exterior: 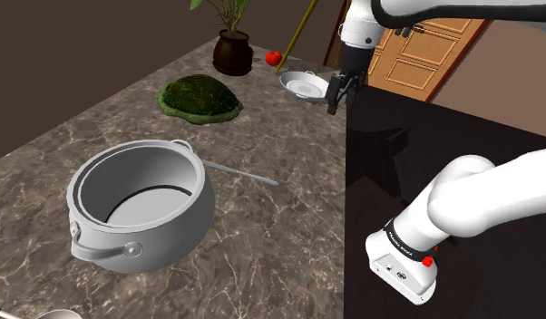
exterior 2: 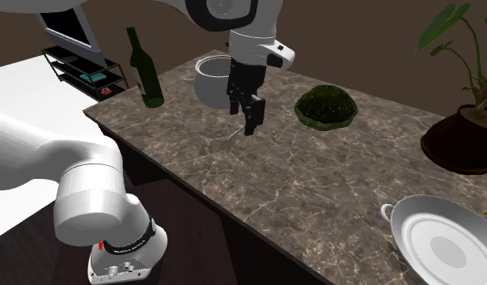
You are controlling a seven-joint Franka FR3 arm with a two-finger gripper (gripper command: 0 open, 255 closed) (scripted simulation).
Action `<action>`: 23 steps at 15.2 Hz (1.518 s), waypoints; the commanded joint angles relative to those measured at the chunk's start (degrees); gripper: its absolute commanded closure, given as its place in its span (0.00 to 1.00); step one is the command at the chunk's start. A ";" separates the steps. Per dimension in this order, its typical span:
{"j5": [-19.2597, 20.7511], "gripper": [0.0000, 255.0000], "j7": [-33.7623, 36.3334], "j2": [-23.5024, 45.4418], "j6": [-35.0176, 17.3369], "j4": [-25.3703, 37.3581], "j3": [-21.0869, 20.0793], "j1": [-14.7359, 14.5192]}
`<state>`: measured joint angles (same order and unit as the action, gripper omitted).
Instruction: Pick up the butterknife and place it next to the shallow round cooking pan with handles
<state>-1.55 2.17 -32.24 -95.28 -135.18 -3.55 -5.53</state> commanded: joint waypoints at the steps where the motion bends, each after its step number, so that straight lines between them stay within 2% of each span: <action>1: -0.64 0.00 0.12 2.80 -2.64 0.25 -1.71 -1.44; 12: 0.12 0.00 -0.68 20.55 -16.03 4.67 -9.26 -7.09; 22: 6.12 0.00 0.96 38.17 -24.33 13.11 -15.13 -12.20; 23: 6.14 0.00 0.96 38.22 -24.34 13.13 -15.11 -12.25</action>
<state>4.20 3.00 5.10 -119.28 -122.56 -18.39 -17.44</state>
